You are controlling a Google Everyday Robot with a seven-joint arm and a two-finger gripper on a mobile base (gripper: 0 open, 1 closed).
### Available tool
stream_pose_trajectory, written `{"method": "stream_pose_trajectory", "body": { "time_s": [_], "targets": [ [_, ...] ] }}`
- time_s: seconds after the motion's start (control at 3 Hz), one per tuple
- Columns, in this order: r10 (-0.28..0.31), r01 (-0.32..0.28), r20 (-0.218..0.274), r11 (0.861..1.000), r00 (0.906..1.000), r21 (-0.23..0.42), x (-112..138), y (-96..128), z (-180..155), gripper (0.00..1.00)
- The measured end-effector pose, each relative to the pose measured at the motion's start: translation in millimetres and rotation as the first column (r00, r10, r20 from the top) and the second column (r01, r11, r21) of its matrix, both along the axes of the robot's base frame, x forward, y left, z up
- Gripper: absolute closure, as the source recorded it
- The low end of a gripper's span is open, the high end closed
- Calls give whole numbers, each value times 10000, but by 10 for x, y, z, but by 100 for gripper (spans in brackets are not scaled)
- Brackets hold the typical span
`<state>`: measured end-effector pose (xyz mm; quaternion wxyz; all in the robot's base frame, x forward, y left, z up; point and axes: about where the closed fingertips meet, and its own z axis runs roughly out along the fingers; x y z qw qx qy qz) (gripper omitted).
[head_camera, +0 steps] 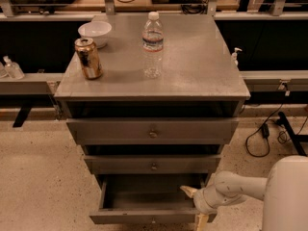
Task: Open bottom drawer
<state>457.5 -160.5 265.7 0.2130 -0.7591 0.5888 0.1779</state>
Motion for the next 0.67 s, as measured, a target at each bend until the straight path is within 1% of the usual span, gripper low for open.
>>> {"method": "stream_pose_trajectory", "body": {
  "time_s": [0.33,0.67],
  "targets": [
    [-62,54,668,9999,9977,114,203,77,110,15],
    [-566,550,965,9983,9937,198,604,126,-56,46]
  ]
}}
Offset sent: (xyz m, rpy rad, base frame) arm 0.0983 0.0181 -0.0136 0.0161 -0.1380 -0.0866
